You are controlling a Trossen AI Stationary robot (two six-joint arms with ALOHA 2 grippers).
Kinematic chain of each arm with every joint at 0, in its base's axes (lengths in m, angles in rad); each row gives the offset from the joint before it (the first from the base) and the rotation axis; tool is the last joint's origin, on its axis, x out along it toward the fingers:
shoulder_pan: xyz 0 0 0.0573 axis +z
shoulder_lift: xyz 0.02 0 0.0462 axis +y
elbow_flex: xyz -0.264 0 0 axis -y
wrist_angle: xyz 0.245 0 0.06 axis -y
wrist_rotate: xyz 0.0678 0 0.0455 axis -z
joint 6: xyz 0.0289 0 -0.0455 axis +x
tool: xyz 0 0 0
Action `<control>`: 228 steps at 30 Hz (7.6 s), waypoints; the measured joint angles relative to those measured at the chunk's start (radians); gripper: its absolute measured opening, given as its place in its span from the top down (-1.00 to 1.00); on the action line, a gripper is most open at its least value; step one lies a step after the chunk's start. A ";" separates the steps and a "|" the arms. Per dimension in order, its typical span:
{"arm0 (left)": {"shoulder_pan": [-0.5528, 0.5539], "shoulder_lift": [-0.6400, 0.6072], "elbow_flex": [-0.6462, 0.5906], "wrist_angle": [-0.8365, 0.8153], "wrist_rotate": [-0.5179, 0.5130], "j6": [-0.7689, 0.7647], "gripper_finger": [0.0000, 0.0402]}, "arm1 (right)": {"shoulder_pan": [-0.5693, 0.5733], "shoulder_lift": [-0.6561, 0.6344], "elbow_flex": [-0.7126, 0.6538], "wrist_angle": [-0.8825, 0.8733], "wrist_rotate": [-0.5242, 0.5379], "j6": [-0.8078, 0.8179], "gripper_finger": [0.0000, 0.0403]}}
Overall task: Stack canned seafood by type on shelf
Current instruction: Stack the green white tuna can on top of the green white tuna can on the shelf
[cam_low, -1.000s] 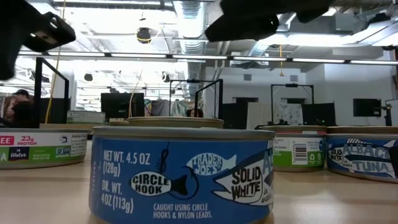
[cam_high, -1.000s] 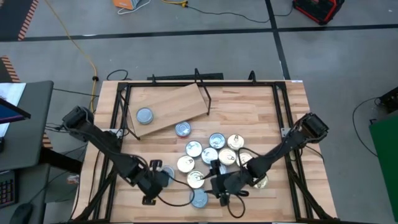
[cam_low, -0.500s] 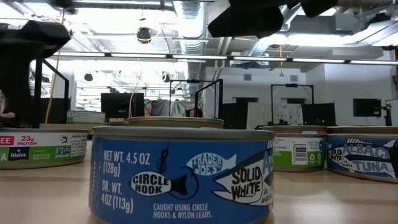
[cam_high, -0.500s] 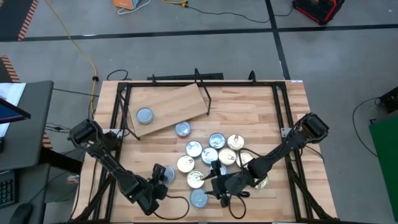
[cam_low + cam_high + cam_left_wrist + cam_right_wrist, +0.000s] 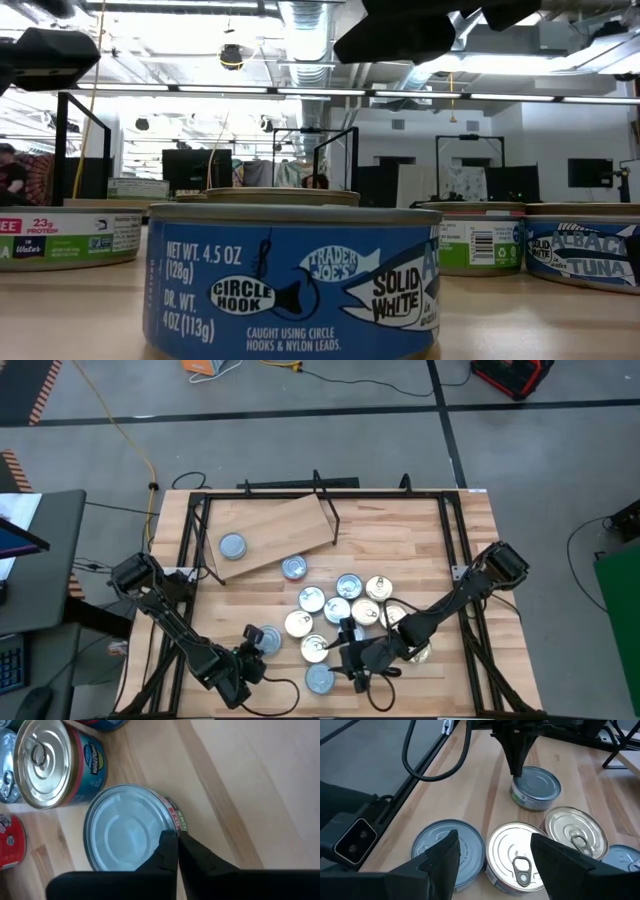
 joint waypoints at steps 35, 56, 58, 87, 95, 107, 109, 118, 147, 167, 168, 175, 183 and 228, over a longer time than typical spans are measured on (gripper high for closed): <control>0.020 -0.090 0.000 -0.031 -0.006 -0.153 1.00 | -0.015 0.000 0.000 0.045 0.122 -0.140 -0.35; 0.108 -0.183 0.002 0.016 0.058 -0.183 1.00 | -0.053 0.001 0.000 0.053 0.061 -0.138 -0.35; 0.116 -0.185 0.002 0.014 0.076 -0.234 1.00 | -0.053 0.001 0.000 0.053 0.058 -0.136 -0.35; 0.113 -0.310 -0.119 -0.051 0.042 -0.881 0.44 | -0.016 0.001 0.000 0.057 0.060 -0.103 -0.35; 0.009 -0.239 -0.118 0.150 0.004 -0.344 0.57 | -0.012 0.001 0.000 0.050 0.061 -0.113 -0.35; 0.000 0.067 0.058 -0.066 -0.062 -0.129 0.33 | -0.033 0.001 0.000 0.053 0.063 -0.092 -0.35; -0.001 0.103 0.083 -0.090 -0.077 -0.126 0.34 | -0.033 0.001 0.000 0.052 0.063 -0.079 -0.35; -0.034 0.228 0.168 -0.197 -0.203 -0.110 0.92 | -0.033 0.001 0.000 0.049 0.063 -0.078 -0.35; -0.059 0.232 0.180 -0.193 -0.076 -0.230 1.00 | -0.032 0.001 0.000 0.026 0.063 -0.053 -0.35; 0.125 0.232 0.612 -0.478 0.274 -0.095 0.12 | -0.029 0.000 0.000 -0.056 0.062 0.010 -0.35; 0.142 0.231 0.623 -0.488 0.280 -0.061 0.01 | -0.024 -0.002 0.000 -0.078 0.062 0.023 -0.35; 0.244 0.232 0.637 -0.559 0.356 0.158 -0.53 | 0.016 -0.065 0.000 -0.281 0.063 0.135 -0.35; 0.279 0.233 0.610 -0.587 0.373 0.548 -0.52 | 0.004 -0.072 0.000 -0.248 0.069 0.124 -0.35; 1.016 -0.512 0.179 -0.537 0.475 0.247 0.35 | -0.071 -0.159 -0.185 -0.086 0.003 0.126 -0.34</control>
